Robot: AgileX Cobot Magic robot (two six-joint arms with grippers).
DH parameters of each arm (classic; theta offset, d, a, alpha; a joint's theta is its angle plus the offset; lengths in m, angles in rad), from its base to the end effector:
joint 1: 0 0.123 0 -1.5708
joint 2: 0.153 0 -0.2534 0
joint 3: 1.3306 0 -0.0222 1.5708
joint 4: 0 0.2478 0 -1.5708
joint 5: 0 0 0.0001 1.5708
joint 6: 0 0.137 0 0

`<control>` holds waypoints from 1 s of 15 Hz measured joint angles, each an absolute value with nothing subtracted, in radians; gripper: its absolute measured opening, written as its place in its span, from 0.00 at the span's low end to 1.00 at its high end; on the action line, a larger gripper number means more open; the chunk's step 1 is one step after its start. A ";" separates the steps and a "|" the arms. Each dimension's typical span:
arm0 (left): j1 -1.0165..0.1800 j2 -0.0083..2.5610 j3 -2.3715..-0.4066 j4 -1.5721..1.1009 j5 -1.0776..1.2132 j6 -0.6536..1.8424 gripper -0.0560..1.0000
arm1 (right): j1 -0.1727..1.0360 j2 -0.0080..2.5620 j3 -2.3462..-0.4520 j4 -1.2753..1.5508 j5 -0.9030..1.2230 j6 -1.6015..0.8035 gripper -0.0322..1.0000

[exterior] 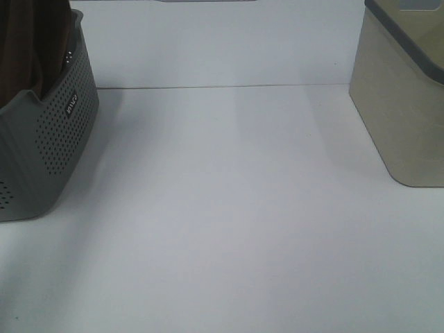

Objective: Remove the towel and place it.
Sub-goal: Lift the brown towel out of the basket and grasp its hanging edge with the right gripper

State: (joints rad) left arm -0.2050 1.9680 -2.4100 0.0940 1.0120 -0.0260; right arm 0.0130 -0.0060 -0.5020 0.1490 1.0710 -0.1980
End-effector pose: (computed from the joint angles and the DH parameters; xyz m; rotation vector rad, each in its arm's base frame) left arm 0.4489 -0.0822 0.4200 0.1849 2.0417 -0.0310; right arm 0.0628 0.0187 0.2557 -0.2231 2.0259 0.0624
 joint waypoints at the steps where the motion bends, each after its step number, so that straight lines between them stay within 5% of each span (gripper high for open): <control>1: -0.242 1.938 -2.410 0.092 1.011 -0.025 0.05 | 0.013 -0.006 -0.502 0.149 1.071 -0.198 0.76; 9: -0.627 1.877 -2.411 0.092 1.001 0.046 0.05 | 0.013 -0.006 -0.502 0.150 1.071 -0.198 0.76; 15: -0.811 1.937 -2.411 0.092 1.021 0.056 0.05 | 0.013 0.141 -0.504 0.359 1.069 -0.196 0.69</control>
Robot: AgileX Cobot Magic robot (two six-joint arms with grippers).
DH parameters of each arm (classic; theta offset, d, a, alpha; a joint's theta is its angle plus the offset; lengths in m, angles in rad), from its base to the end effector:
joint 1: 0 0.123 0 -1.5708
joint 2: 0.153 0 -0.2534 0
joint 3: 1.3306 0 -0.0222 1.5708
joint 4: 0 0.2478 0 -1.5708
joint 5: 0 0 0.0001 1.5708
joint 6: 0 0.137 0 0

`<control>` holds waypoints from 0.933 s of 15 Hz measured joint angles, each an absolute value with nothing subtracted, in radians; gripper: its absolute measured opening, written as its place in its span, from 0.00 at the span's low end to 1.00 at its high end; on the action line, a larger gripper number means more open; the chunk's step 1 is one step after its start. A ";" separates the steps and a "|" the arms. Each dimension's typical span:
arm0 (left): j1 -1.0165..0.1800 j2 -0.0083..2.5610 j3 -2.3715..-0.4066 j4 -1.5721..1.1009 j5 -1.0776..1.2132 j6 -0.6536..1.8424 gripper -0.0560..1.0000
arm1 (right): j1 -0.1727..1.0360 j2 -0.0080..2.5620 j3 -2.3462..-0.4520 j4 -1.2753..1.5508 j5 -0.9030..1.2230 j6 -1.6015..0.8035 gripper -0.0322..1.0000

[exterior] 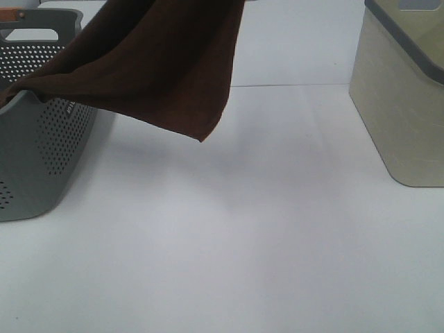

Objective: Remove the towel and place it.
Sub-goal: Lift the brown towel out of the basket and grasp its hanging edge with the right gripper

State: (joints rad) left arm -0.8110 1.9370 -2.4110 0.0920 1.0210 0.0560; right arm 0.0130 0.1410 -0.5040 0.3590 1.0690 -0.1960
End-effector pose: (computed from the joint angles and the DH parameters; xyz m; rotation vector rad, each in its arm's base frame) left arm 0.3151 -0.3161 0.4332 0.8591 1.8576 -0.3652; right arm 0.0786 0.0432 0.2516 -0.2128 2.1371 0.3353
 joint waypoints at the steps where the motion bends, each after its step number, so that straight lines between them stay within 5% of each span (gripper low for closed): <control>1: -0.831 1.957 -2.411 0.091 1.022 0.057 0.05 | 0.013 0.196 -0.504 0.420 1.069 -0.206 0.67; 9: -0.881 2.057 -2.409 0.063 0.859 0.053 0.05 | 0.013 0.884 -0.504 0.977 0.943 -0.949 0.63; 14: -0.881 2.057 -2.409 0.029 0.760 0.026 0.05 | 0.013 1.071 -0.504 1.386 0.769 -1.563 0.63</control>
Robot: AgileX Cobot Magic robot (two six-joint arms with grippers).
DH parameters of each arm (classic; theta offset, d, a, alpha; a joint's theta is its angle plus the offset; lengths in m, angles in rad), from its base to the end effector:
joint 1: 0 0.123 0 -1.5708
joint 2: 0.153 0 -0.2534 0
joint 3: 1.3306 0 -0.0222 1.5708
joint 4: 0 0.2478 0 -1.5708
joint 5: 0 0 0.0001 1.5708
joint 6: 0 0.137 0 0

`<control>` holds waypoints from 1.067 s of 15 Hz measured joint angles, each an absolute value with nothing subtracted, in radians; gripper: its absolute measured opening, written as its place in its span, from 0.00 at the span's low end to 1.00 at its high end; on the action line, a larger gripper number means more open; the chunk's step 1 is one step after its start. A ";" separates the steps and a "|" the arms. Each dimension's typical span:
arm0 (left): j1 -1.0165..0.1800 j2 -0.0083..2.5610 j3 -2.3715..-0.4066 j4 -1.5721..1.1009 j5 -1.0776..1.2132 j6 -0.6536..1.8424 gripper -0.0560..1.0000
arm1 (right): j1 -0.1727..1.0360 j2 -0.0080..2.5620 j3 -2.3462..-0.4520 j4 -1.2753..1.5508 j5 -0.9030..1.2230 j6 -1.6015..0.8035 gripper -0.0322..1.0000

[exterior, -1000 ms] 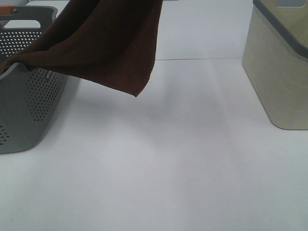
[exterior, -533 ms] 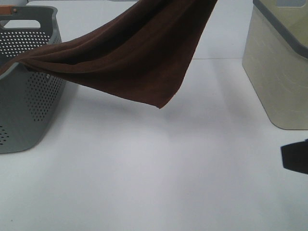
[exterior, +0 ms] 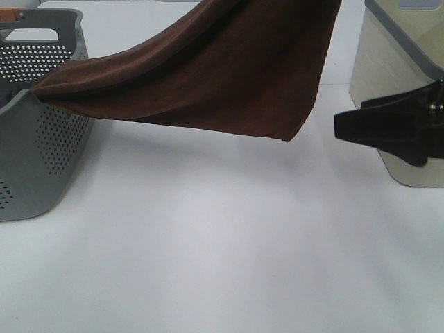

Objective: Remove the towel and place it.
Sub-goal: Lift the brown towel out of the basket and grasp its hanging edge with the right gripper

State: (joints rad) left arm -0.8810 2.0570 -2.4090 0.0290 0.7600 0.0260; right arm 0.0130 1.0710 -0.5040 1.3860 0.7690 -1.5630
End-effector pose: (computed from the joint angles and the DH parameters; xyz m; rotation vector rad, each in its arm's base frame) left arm 0.3177 -0.3808 0.4086 0.8508 1.7312 -0.5462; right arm 0.2219 0.0966 0.2057 -0.6662 1.9969 0.6924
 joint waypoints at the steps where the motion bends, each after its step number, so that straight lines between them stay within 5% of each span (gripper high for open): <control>1: -0.881 2.057 -2.409 0.023 0.756 0.025 0.05 | 0.013 1.099 -0.504 1.462 0.749 -1.673 0.63; 6: -0.881 2.057 -2.409 0.016 0.737 0.024 0.05 | 0.013 1.314 -0.508 1.727 0.737 -2.013 0.69; 16: -0.881 2.057 -2.409 0.012 0.727 0.023 0.05 | 0.013 1.618 -0.650 1.737 0.909 -2.117 0.74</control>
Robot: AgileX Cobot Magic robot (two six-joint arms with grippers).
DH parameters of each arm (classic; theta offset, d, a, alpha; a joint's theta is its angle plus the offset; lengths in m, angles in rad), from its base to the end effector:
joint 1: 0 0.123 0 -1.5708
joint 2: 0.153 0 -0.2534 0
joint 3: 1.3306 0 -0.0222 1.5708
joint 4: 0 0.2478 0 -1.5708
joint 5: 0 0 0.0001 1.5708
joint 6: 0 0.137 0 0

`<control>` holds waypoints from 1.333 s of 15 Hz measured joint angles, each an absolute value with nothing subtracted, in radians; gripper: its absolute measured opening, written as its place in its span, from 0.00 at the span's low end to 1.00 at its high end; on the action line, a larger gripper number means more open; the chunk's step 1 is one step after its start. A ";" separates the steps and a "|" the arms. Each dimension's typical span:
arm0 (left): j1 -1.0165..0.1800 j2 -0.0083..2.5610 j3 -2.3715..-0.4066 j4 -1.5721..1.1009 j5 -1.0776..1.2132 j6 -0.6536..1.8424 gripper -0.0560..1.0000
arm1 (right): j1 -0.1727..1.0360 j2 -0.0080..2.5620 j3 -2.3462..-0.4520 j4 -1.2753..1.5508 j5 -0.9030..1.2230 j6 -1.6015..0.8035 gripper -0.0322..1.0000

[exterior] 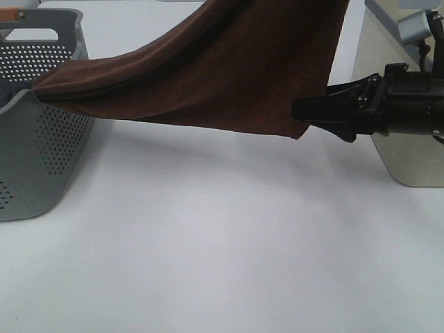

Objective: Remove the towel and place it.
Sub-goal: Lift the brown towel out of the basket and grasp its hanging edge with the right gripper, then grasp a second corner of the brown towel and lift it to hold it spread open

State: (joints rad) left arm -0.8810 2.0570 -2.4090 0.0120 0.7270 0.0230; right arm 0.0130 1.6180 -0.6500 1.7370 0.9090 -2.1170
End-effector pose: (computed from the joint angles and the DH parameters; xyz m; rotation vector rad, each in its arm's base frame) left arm 0.3173 -0.3829 0.4129 0.8321 1.7072 -0.5774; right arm 0.2912 0.1104 0.1409 -0.7547 1.9286 0.8262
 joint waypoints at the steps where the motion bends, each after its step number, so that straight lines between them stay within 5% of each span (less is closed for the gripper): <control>1: -0.881 2.057 -2.409 0.012 0.718 0.023 0.05 | 0.013 1.632 -0.655 1.737 0.913 -2.121 0.73; 7: -0.881 2.057 -2.409 0.012 0.683 0.023 0.05 | 0.013 1.673 -0.675 1.738 0.918 -2.131 0.47; 13: -0.881 2.057 -2.409 0.013 0.674 0.023 0.05 | 0.013 1.673 -0.675 1.738 0.918 -2.091 0.03; 20: -0.826 2.087 -2.409 0.121 0.704 -0.077 0.05 | 0.013 1.674 -0.791 1.540 0.876 -1.579 0.03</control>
